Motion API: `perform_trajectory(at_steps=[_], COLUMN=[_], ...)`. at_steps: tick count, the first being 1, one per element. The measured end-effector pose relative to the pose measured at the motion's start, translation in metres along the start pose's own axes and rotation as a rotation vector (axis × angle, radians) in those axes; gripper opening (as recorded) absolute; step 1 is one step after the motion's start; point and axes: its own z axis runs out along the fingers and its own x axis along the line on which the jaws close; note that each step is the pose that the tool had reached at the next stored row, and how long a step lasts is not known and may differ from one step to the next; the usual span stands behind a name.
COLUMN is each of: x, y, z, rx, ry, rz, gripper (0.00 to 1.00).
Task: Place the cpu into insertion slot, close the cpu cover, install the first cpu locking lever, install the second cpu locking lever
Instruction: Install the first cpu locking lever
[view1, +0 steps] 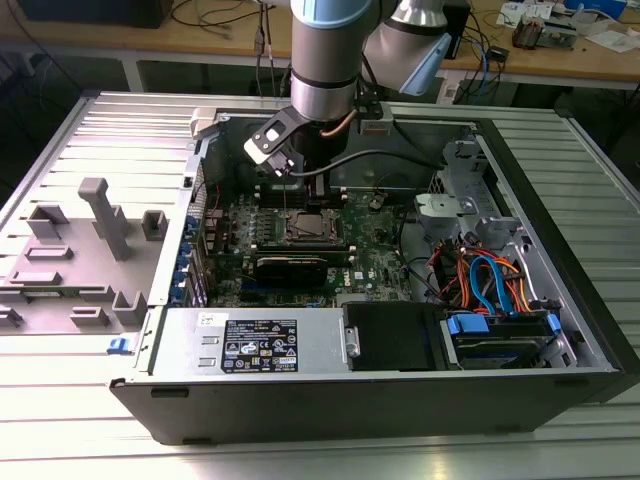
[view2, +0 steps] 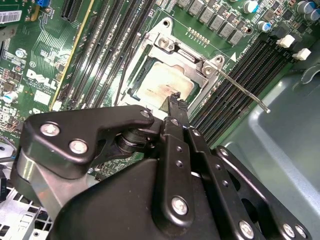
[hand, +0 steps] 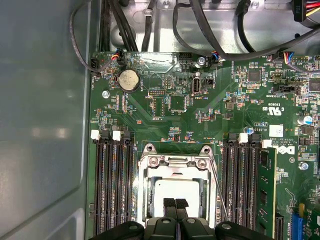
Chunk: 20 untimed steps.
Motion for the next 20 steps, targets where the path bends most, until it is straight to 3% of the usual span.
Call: perform_trajectory(at_steps=[3, 18, 20], x=[0.0, 0.0009, 0.0009], y=[0.0, -0.0001, -0.0001], z=[-0.0018, -0.0328, -0.0328], rx=[0.0001, 0.0001, 0.0], ry=[-0.0004, -0.0019, -0.0018], rz=[0.0, 0.0, 0.0], gripper=[0.11, 0.11, 0.11])
